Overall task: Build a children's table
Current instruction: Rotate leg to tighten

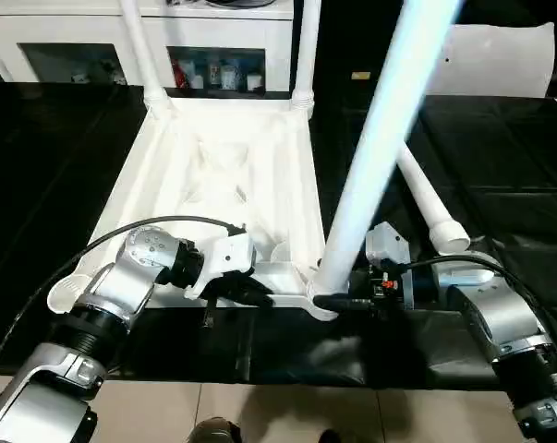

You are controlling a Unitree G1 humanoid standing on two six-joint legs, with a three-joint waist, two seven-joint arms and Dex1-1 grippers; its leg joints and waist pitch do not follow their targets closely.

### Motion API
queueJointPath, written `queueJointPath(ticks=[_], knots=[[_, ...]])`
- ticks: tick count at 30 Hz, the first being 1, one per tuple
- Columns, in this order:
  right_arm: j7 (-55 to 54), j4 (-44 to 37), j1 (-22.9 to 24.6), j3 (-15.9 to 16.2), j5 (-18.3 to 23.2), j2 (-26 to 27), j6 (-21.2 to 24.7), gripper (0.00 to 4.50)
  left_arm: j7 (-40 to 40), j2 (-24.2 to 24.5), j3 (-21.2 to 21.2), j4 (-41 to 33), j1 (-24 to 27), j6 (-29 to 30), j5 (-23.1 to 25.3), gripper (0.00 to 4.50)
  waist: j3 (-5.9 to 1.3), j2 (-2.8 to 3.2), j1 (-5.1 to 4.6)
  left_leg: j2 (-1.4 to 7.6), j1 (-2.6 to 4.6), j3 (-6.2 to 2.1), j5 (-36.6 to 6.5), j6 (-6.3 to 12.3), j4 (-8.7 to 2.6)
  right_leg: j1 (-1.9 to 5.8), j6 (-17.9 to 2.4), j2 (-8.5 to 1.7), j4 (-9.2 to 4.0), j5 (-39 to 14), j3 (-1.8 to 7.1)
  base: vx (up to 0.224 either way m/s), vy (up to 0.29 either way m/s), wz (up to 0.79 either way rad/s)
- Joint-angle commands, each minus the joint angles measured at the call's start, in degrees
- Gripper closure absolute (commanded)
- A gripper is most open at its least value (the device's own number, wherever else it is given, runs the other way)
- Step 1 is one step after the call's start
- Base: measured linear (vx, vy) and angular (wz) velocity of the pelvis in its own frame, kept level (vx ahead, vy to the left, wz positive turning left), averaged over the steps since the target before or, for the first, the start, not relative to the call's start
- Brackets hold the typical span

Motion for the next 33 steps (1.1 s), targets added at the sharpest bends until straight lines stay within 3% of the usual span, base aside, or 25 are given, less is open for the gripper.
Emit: queueJointPath(ticks=[1, 10, 11, 12, 13, 14, 15, 16, 18, 19, 20, 21, 22, 23, 24, 25, 26, 27, 28, 29, 30, 31, 32, 33], knots=[[1.62, 0.06, 0.01, 0.69, 0.73, -0.19, -0.08, 1.83, -2.63, 0.0, -3.4, 0.47, -0.3, -0.9, 1.77, 4.5, -3.59, -0.47, -0.44, 4.13, 0.83, -1.15, -9.01, 5.18, -3.87, 2.9, -10.93, -5.32, -3.56, -15.04, 4.08, 0.0, 0.0, 0.0], [1.1, -0.63, 1.64, 1.22, 0.88, 0.61, 0.62, 1.98, -0.76, -0.49, -3.02, 1.34, -0.01, -1.13, 2.42, 4.5, -3.62, -0.25, -0.36, 4.2, 0.92, -1.2, -9.94, 4.53, -3.95, 2.92, -11.09, -5.33, -3.63, -14.77, 4.09, 0.0, 0.0, 0.0], [0.63, -1.0, 2.19, 1.22, 1.05, 0.95, 0.92, 1.98, 0.32, -0.97, -2.72, 1.36, 0.14, -0.6, 2.42, 4.5, -3.69, 0.1, -0.28, 4.19, 0.91, -1.26, -10.05, 4.42, -3.94, 2.97, -11.2, -5.34, -3.55, -14.72, 4.07, 0.0, 0.0, 0.0], [0.41, -1.18, 2.45, 1.22, 1.14, 1.1, 1.05, 1.98, 0.82, -1.19, -2.57, 1.36, 0.21, -0.33, 2.41, 4.5, -3.62, 0.0, -0.31, 4.22, 0.91, -1.2, -10.4, 4.38, -3.98, 2.91, -11.08, -5.31, -3.73, -14.98, 4.08, 0.0, 0.0, 0.0], [-0.68, -1.89, 3.28, 1.05, 1.59, 1.8, 1.91, 1.98, 2.51, -1.91, -2.09, 1.17, 0.34, 0.97, 2.37, 4.5, -3.59, 0.58, -0.09, 4.23, 1.02, -1.32, -11.54, 3.83, -4.06, 2.9, -10.99, -5.4, -3.85, -16.14, 4.06, 0.0, 0.0, 0.0], [-1.77, -2.51, 3.95, 0.87, 1.93, 2.46, 2.75, 1.98, 3.98, -2.54, -1.65, 1.03, 0.41, 2.18, 2.29, 4.5, -3.59, 0.58, -0.09, 4.23, 1.02, -1.32, -11.54, 3.83, -4.06, 2.9, -10.99, -5.4, -3.85, -16.14, 4.06, 0.0, 0.0, 0.0], [-2.56, -2.95, 4.42, 0.74, 2.17, 2.94, 3.36, 1.98, 5.03, -2.99, -1.34, 0.93, 0.45, 3.06, 2.24, 4.5, -3.33, 0.28, -0.09, 4.32, 1.18, -1.34, -12.76, 3.37, -4.25, 2.8, -10.74, -5.33, -4.2, -17.46, 4.05, 0.0, 0.0, 0.0], [-6.13, -3.75, 5.64, 0.01, 2.59, 5.06, 4.74, 1.99, 8.3, -4.82, 0.04, 0.39, 0.57, 5.9, 1.4, 4.5, -3.09, 0.63, -0.23, 4.28, 1.35, -1.37, -15.13, 2.68, -4.49, 2.73, -10.2, -5.28, -4.52, -20.23, 4.05, 0.0, 0.0, 0.0], [-9.7, -4.04, 6.44, -0.59, 2.58, 6.98, 6.28, 1.99, 11.02, -6.54, 1.05, -0.17, 0.54, 8.17, 0.78, 4.5, -2.33, 0.67, -0.54, 4.22, 2.13, -1.53, -20.62, 0.97, -4.74, 2.25, -8.94, -5.53, -5.52, -27.63, 3.96, 0.0, 0.0, 0.0], [-11.46, -4.15, 6.78, -0.82, 2.5, 7.86, 7.25, 1.99, 12.3, -7.36, 1.47, -0.44, 0.5, 9.24, 0.56, 4.5, -1.9, 0.46, -1.02, 3.71, 2.64, -1.93, -24.59, 0.1, -4.76, 2.31, -6.36, -5.59, -6.44, -35.34, 3.36, 0.0, 0.0, 0.0], [-13.97, -4.06, 7.09, -1.03, 2.01, 9.08, 7.77, 2.02, 14.5, -8.57, 2.03, -0.48, 0.33, 10.35, 0.59, 4.5, -1.79, 0.72, -1.24, 3.49, 3.22, -2.27, -26.71, -0.6, -4.59, 2.06, -3.96, -5.81, -7.26, -40.14, 2.98, 0.0, 0.0, 0.0], [-16.68, -3.89, 7.3, -1.42, 1.67, 10.62, 8.6, 2.02, 16.92, -9.97, 2.72, -0.59, 0.1, 11.92, 0.48, 4.5, -1.72, 0.66, -1.5, 3.47, 3.49, -2.33, -27.6, -0.82, -4.58, 1.84, -3.16, -5.74, -7.68, -41.4, 2.82, -0.074, 0.015, -0.03], [-21.59, -3.37, 7.47, -2.02, 0.78, 13.36, 9.93, 2.07, 21.6, -12.53, 4.1, -0.91, -0.32, 14.84, 0.37, 4.5, -1.19, 1.13, -2.68, 3.31, 3.88, -2.73, -31.29, -1.6, -4.58, 1.63, -1.24, -5.24, -8.66, -43.44, 1.54, -0.052, 0.013, -0.01], [-24.88, -3.01, 7.53, -2.32, 0.05, 15.28, 10.85, 2.08, 25.25, -14.56, 5.21, -1.28, -0.64, 17.03, 0.34, 4.5, -0.82, 1.38, -3.23, 3.4, 4.77, -2.86, -34.08, -1.92, -4.32, 1.3, -0.39, -4.87, -9.52, -44.44, 0.22, -0.075, 0.029, -0.03], [-25.53, -2.88, 7.49, -2.4, -0.1, 15.64, 10.97, 2.08, 25.81, -14.91, 5.39, -1.38, -0.7, 17.45, 0.28, 4.5, -0.57, 1.53, -4.06, 3.42, 5.23, -3.15, -36.62, -2.0, -4.31, 1.49, 0.92, -4.24, -10.2, -44.29, -1.59, -0.065, 0.048, -0.04], [-35.18, -0.49, 6.23, -4.78, -1.12, 21.1, 13.54, 2.08, 32.97, -19.15, 7.88, -2.44, -1.37, 22.39, 0.06, 4.5, -0.4, 3.65, -4.37, 7.22, -0.36, -4.33, -47.81, -2.8, -10.42, 7.43, -0.39, -2.67, 0.59, -29.16, -1.67, -0.065, 0.048, -0.04], [-37.45, 0.05, 5.79, -5.56, -1.2, 22.4, 14.33, 2.08, 35.52, -20.38, 8.71, -2.59, -1.71, 23.55, 0.38, 4.5, -0.4, 3.65, -4.37, 7.22, -0.36, -4.33, -47.81, -2.8, -10.42, 7.43, -0.39, -2.67, 0.59, -29.16, -1.67, -0.11, 0.051, -0.03], [-38.6, 0.28, 5.56, -5.98, -1.2, 23.07, 14.79, 2.08, 37.11, -21.09, 9.2, -2.65, -1.93, 24.17, 0.65, 4.5, -1.62, 3.02, -1.45, 5.31, -3.33, -0.3, -52.23, -4.06, -13.48, 8.53, -1.11, -0.2, 8.8, -12.17, 0.91, -0.097, 0.009, 0.06], [-41.26, 1.31, 4.72, -6.72, -1.73, 24.17, 15.07, 2.08, 39.41, -22.29, 9.99, -2.62, -2.41, 24.94, 0.74, 4.5, -2.21, -0.83, -1.85, 2.85, 4.12, -0.28, -36.31, -4.93, -7.13, 2.26, 1.88, -3.99, 1.7, -40.74, 6.7, -0.097, 0.009, 0.06], [-43.01, 2.07, 4.01, -7.11, -2.03, 24.9, 15.24, 2.08, 41.13, -23.1, 10.58, -2.5, -2.86, 25.32, 0.81, 4.5, -2.21, -0.83, -1.85, 2.85, 4.12, -0.28, -36.31, -4.93, -7.13, 2.26, 1.88, -3.99, 1.7, -40.74, 6.7, 0.056, -0.103, 0.03], [-45.39, 3.14, 3.01, -7.63, -2.42, 25.91, 15.47, 2.08, 43.51, -24.21, 11.39, -2.3, -3.49, 25.79, 0.91, 4.5, -2.1, -2.52, -2.97, -2.89, 4.05, -2.25, -9.56, 1.04, 5.24, -0.5, 1.34, -7.07, -7.36, -61.07, 7.72, 0.138, -0.085, -0.27], [-47.32, 4.2, 1.9, -7.92, -2.73, 26.83, 15.55, 2.08, 46.07, -25.19, 12.24, -1.93, -4.25, 25.91, 1.13, 4.5, -1.98, -1.21, -1.41, -1.83, -2.01, -4.34, 0.51, 2.24, 3.34, 5.11, 1.26, -8.9, -5.74, -52.7, 9.26, 0.138, -0.085, -0.27], [-49.02, 5.31, 0.72, -8.14, -2.98, 27.66, 15.07, 2.08, 48.66, -25.8, 12.99, -1.6, -5.07, 25.67, 1.68, 4.5, -2.72, 0.19, -0.84, 0.45, -1.7, -4.75, 2.68, 1.27, -1.29, 4.8, -2.19, -6.2, -2.85, -33.51, 7.13, 0.093, 0.009, -0.21], [-49.39, 5.59, 0.44, -8.21, -3.04, 27.84, 14.88, 2.08, 49.19, -25.88, 13.12, -1.55, -5.25, 25.58, 1.85, 4.5, -3.24, 0.38, -1.29, 1.19, -0.38, -4.58, 2.5, 1.77, -1.98, 3.44, -3.51, -4.05, -2.03, -24.48, 6.52, 0.0, 0.0, 0.0]])
